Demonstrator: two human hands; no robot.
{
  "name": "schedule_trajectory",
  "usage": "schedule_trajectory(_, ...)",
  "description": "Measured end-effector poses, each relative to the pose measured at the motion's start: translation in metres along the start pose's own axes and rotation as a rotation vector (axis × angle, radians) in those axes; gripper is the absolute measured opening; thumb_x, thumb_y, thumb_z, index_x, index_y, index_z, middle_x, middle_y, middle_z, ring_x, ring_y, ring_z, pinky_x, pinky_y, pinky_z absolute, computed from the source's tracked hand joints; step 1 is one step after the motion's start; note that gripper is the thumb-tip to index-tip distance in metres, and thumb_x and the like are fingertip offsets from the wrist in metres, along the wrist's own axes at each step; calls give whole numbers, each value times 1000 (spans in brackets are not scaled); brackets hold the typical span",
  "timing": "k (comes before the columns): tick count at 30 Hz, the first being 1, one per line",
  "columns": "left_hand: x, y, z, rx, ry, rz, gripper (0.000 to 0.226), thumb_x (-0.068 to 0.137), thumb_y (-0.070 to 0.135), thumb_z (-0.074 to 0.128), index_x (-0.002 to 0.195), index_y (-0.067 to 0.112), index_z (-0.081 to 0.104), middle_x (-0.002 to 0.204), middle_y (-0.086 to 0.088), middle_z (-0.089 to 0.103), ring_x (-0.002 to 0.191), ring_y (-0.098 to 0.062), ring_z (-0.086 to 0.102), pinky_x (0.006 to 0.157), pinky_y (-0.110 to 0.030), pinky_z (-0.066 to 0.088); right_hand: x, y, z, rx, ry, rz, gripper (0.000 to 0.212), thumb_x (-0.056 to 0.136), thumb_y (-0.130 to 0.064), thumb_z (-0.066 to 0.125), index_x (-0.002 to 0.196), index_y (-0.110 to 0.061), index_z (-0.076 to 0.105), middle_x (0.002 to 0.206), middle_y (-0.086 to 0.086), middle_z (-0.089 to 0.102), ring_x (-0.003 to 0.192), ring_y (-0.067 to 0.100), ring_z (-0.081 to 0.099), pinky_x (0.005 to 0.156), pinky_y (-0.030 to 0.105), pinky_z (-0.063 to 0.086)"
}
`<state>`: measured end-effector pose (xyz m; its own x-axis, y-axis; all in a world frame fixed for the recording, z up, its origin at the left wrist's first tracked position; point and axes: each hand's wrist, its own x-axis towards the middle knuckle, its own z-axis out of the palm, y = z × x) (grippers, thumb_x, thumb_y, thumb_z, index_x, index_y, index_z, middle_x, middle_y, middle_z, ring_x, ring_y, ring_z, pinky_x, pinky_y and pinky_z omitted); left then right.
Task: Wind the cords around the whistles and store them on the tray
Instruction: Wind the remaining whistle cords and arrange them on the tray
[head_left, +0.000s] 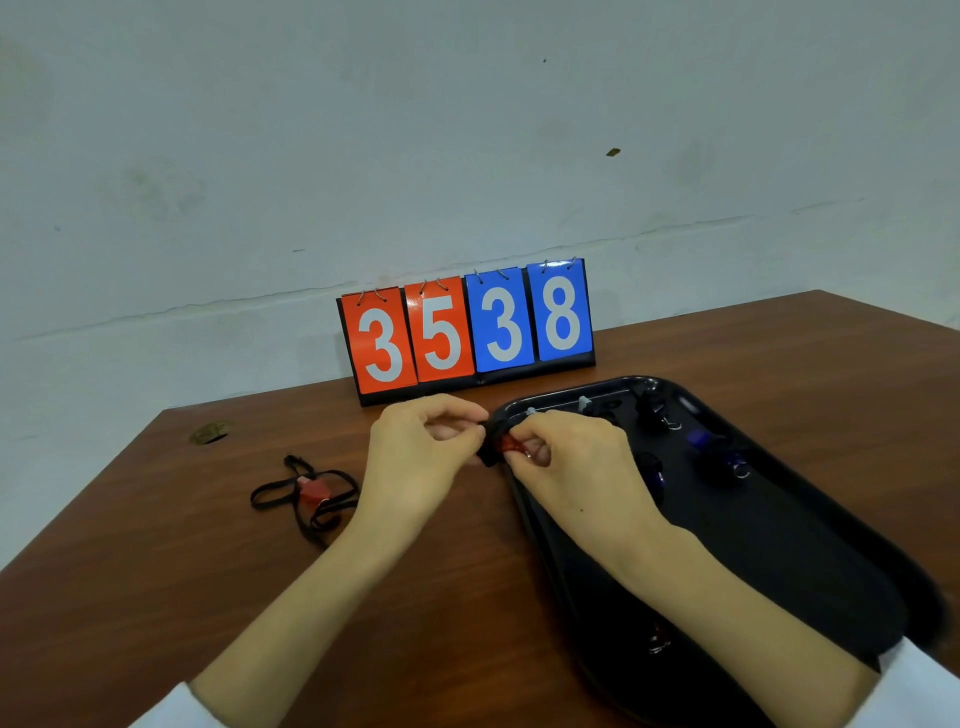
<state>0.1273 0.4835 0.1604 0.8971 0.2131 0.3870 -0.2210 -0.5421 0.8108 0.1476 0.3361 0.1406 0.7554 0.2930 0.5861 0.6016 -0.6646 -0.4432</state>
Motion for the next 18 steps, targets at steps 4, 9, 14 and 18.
schedule_trajectory(4, -2, 1, 2, -17, -20, 26, 21, 83, 5, 66, 89, 25, 71, 86, 9, 69, 73, -1, 67, 65, -11, 53, 0, 1, -1, 21, 7, 24, 13, 84, -24, 66, 92, -16, 71, 82, -4, 68, 74, 7, 61, 75, 30, 54)
schedule_trajectory(9, -1, -1, 2, 146, -68, 80, 20, 82, 13, 69, 100, 21, 71, 90, 14, 64, 82, 0, 63, 69, -10, 51, -1, 0, -1, 12, -26, 38, 15, 85, -25, 65, 95, -16, 71, 84, -3, 68, 77, 10, 62, 77, 32, 53)
schedule_trajectory(14, 1, -4, 5, 308, -92, 89, 24, 86, 13, 64, 109, 21, 68, 99, 13, 61, 81, 6, 54, 73, -5, 42, -2, 0, 0, -40, -56, 14, 14, 87, -26, 62, 96, -17, 69, 86, -4, 66, 78, 12, 60, 77, 32, 51)
schedule_trajectory(18, -3, -2, 5, 391, -67, 128, 27, 87, 12, 62, 113, 21, 65, 94, 10, 63, 82, 0, 57, 80, -14, 49, -3, -1, 3, -104, -59, -37, 11, 86, -24, 64, 92, -16, 69, 82, -3, 65, 75, 14, 61, 69, 27, 46)
